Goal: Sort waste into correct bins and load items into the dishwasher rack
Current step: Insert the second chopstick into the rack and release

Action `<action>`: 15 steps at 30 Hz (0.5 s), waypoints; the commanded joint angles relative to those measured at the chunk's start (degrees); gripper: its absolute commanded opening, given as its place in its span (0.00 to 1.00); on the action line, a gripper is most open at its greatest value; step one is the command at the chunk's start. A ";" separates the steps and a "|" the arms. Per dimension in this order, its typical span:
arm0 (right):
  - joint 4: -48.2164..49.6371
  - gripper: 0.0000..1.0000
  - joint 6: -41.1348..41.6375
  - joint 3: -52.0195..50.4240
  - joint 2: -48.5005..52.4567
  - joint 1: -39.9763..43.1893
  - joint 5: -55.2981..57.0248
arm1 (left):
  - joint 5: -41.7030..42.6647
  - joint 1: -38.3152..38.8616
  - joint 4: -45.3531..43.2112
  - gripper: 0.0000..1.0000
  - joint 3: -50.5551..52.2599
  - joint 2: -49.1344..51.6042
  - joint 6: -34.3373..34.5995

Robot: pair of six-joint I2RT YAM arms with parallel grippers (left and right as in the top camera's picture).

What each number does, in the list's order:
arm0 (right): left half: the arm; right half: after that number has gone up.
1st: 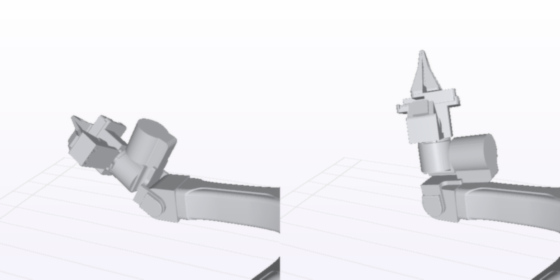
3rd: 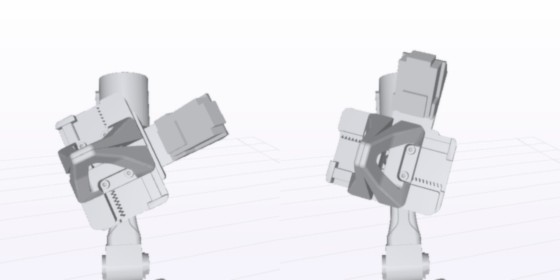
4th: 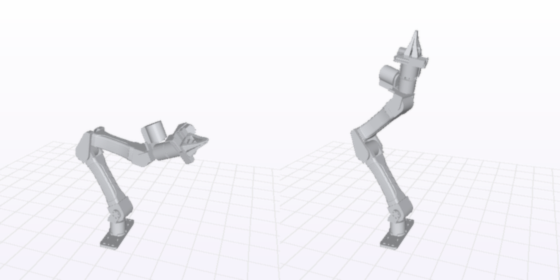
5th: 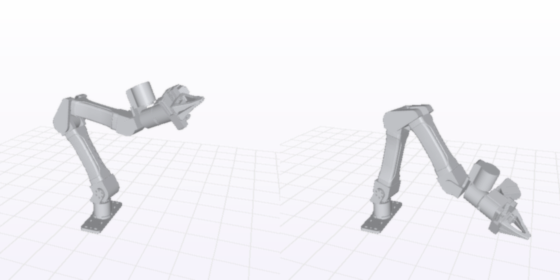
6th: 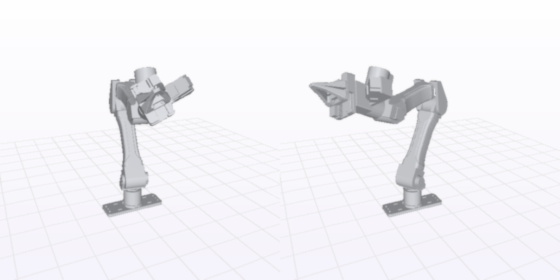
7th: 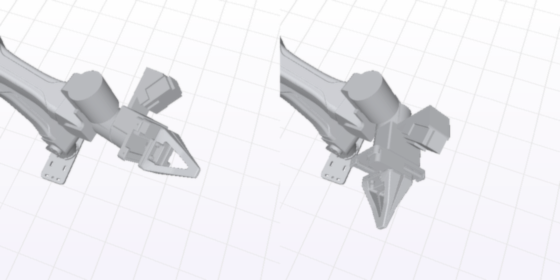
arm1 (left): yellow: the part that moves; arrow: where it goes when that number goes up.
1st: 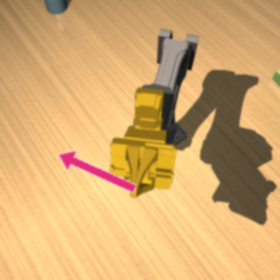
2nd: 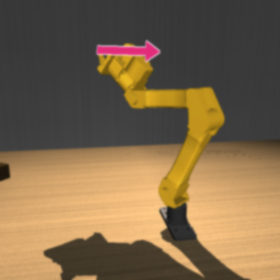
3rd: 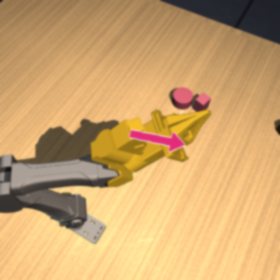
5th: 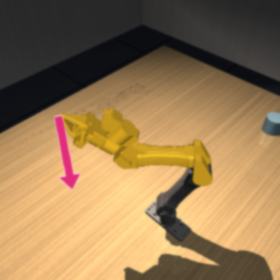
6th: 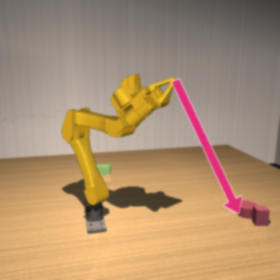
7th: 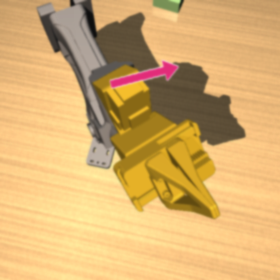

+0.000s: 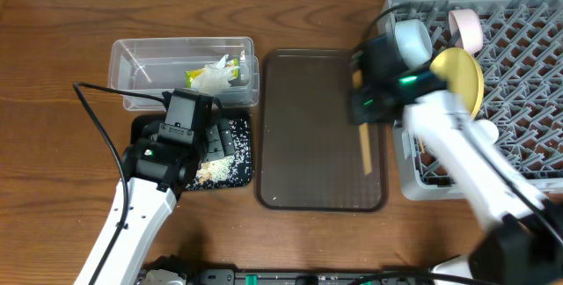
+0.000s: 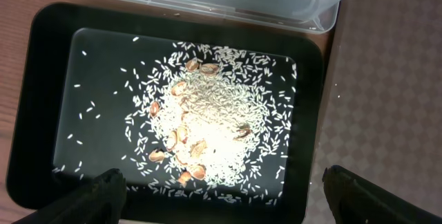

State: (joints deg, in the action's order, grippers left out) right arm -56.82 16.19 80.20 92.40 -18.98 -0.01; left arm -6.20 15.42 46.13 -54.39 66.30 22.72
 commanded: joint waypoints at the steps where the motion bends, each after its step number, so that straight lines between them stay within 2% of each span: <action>1: -3.74 0.01 -11.23 4.04 -1.44 6.67 0.33 | -0.48 -0.31 0.11 0.93 -0.22 -0.07 0.55; 8: -7.87 0.01 -19.71 6.67 -1.11 15.43 -0.31 | -0.48 -0.31 0.13 0.93 -0.22 -0.07 0.55; 15: -9.73 0.01 -22.16 4.57 0.85 16.87 1.31 | -0.48 -0.31 0.13 0.93 -0.22 -0.07 0.52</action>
State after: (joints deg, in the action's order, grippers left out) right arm -66.72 -3.25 85.86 91.96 -2.59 0.08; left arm -6.20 15.42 46.11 -54.39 66.30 22.72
